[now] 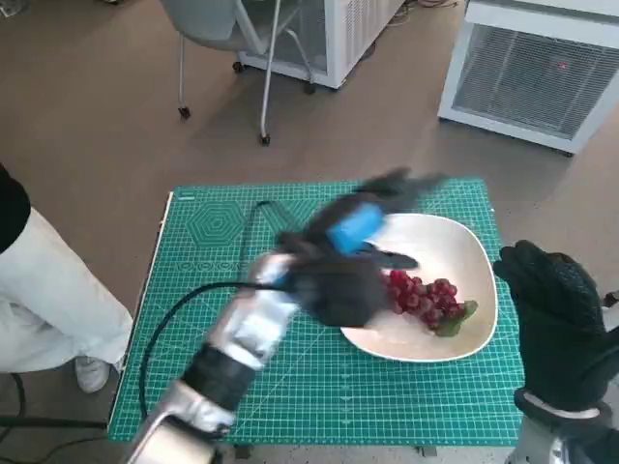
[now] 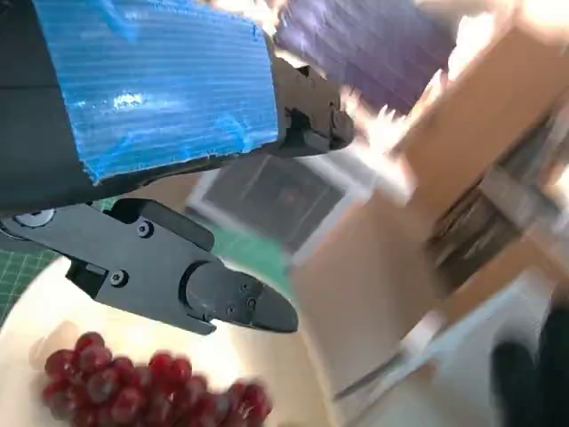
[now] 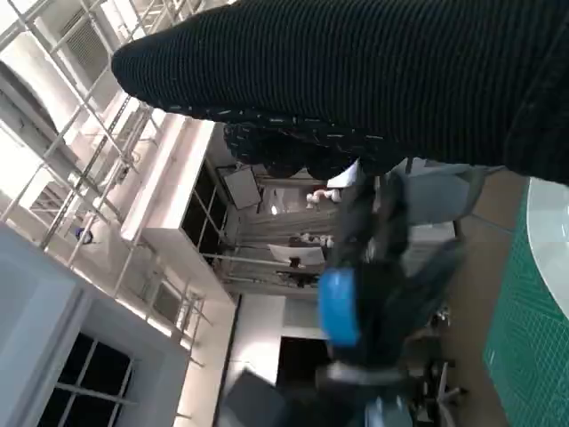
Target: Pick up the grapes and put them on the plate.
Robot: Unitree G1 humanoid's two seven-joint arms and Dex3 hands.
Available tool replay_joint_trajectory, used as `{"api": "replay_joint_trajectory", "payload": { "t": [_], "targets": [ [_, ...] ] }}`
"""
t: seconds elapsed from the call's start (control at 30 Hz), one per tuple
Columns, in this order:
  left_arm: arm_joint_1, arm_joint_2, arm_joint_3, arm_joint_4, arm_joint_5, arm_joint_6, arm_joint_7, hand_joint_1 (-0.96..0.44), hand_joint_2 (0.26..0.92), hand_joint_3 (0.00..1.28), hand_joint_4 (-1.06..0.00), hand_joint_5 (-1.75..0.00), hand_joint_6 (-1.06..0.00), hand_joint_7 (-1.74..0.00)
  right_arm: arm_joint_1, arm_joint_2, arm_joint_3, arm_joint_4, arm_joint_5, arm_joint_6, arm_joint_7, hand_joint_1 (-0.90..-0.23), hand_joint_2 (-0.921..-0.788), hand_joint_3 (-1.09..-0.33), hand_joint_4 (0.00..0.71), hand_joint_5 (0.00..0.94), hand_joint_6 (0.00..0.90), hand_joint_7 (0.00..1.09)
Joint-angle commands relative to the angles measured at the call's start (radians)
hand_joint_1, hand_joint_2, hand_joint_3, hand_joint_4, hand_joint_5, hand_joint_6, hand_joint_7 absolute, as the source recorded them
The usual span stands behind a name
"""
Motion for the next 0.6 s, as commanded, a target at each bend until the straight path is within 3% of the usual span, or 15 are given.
{"api": "replay_joint_trajectory", "payload": {
  "t": [0.03, 0.23, 0.4, 0.6],
  "targets": [
    [0.085, 0.017, 0.105, 0.055, -0.163, -0.169, -0.050, -0.54, 0.921, 0.13, -0.15, -0.02, -0.28, -0.01, 0.005, 0.008, 0.008, 0.013, -0.008, 0.013, -0.014, -0.365, -0.921, -0.510, 0.469, 0.479, 0.273, 0.84],
    [0.160, 0.006, 0.206, 0.073, -0.386, -0.235, -0.210, -0.54, 0.921, 0.17, -0.16, -0.01, -0.25, 0.00, -0.002, 0.006, 0.016, 0.015, -0.015, 0.015, -0.021, -0.371, -0.921, -0.510, 0.470, 0.479, 0.274, 0.84],
    [0.226, 0.003, 0.262, 0.028, -0.527, -0.205, -0.327, -0.54, 0.921, 0.18, -0.16, -0.01, -0.26, -0.01, -0.012, 0.005, 0.018, 0.021, -0.015, 0.020, -0.023, -0.379, -0.921, -0.508, 0.471, 0.479, 0.274, 0.84],
    [0.300, 0.006, 0.302, -0.058, -0.631, -0.151, -0.410, -0.52, 0.921, 0.17, -0.18, -0.01, -0.28, -0.02, -0.015, 0.003, 0.019, 0.014, -0.013, 0.031, -0.026, -0.380, -0.921, -0.507, 0.472, 0.479, 0.275, 0.84]
  ]
}}
